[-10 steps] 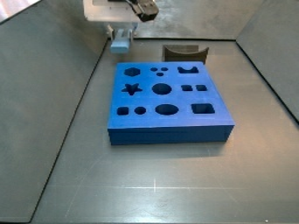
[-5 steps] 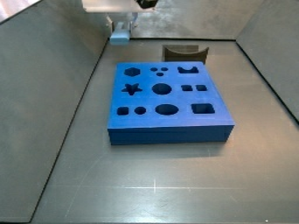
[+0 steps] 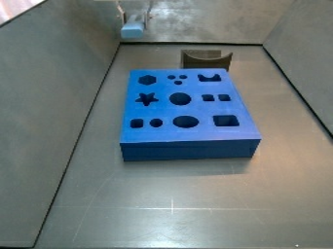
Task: Pick up the square-circle object. Move up. Rotate the square-circle object. Place the square-circle object on the fixture. Regrasp the square-circle object. Move to above the board. Insert the square-circle object.
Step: Place the square-circle object on the fixture.
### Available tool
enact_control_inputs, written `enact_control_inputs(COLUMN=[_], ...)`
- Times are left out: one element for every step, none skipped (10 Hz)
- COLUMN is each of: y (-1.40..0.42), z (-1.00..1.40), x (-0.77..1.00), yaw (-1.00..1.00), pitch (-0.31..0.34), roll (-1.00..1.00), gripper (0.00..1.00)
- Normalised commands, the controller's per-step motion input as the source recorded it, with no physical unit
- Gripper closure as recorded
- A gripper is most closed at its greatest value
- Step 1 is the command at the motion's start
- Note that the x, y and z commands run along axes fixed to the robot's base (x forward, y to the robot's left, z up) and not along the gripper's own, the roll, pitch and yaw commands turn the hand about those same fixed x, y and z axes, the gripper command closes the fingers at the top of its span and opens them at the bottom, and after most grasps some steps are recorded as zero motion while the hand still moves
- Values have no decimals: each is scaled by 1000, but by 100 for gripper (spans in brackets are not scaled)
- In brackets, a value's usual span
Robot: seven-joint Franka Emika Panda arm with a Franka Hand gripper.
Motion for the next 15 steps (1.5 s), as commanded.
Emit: enact_control_inputs(y=[-1,-4,-8,-9,0,1,6,5,7,-281,-280,-265,-237,-227,-203], z=[1000,1000,928,867,704,636,488,374,213,154,118,110,102,93,78], x=[-32,-36,-32,-28,-22,-17,-12,-7,-6,1000,1000,1000,1000,1000,1000], yaw=[22,29,34,36,33,31,27,30,28,344,312,261,162,109,68], pitch=[111,116,119,116,110,108,109,109,111,-191,-167,-136,-67,-24,11], roll=[140,147,157,152,132,122,110,104,99,368,357,335,232,169,137], gripper=[100,100,100,100,100,100,100,100,100,100,100,100,100,100,100])
